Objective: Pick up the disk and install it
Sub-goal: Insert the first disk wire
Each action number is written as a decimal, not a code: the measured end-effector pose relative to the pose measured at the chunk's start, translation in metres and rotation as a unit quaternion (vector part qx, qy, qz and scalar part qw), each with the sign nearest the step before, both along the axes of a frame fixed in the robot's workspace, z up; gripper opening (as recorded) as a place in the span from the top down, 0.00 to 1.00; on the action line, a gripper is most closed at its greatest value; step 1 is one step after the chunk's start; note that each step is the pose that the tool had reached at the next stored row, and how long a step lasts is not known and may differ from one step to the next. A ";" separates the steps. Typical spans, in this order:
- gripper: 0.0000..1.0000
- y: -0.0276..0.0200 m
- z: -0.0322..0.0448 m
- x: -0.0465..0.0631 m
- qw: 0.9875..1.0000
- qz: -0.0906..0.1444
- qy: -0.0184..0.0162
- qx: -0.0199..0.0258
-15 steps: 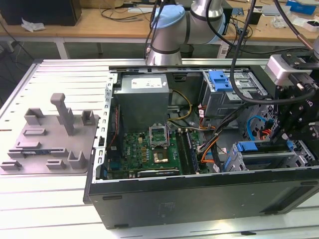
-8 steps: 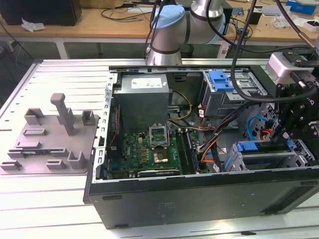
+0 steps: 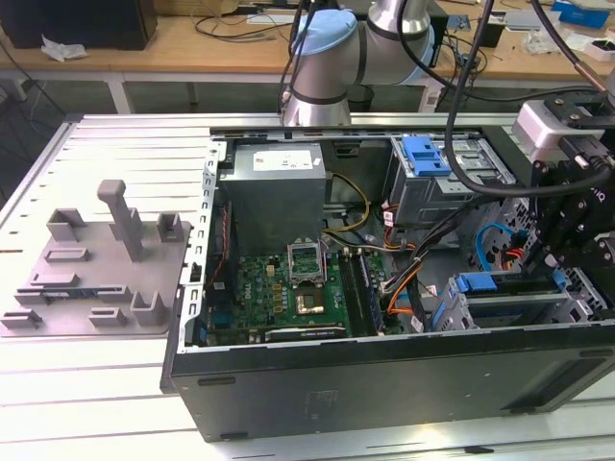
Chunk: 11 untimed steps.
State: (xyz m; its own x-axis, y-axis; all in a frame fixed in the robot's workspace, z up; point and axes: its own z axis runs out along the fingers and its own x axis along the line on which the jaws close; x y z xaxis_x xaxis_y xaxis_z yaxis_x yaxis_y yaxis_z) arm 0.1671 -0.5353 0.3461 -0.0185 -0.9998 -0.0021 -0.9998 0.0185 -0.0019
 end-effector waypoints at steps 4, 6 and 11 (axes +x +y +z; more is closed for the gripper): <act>0.84 0.0000 -0.0016 0.000 1.000 0.000 0.000 0.000; 0.84 0.0000 -0.0028 0.000 1.000 0.000 0.000 0.000; 0.84 0.0000 -0.0056 0.000 1.000 0.000 0.000 0.000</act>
